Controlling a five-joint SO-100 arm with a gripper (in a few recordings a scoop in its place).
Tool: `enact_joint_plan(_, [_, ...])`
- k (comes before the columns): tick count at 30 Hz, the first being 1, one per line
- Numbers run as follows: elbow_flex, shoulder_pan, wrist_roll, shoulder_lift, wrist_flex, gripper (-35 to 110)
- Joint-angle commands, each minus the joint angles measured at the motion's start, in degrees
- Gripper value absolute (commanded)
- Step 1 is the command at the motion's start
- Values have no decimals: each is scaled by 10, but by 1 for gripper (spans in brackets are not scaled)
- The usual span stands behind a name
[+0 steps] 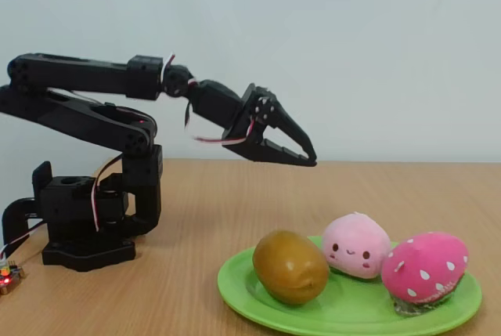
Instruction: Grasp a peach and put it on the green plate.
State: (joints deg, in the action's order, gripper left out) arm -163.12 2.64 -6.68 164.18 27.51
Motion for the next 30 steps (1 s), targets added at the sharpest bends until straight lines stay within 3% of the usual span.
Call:
enact_joint_plan(1, [-63,18,-9,62,-36,-8])
enact_joint_plan(10, [-224,47,33,194,-54,-8])
enact_joint_plan(23, [-225,33,11,240,125,-8])
enact_joint_plan(30, [-225,20,10,248,138,-8])
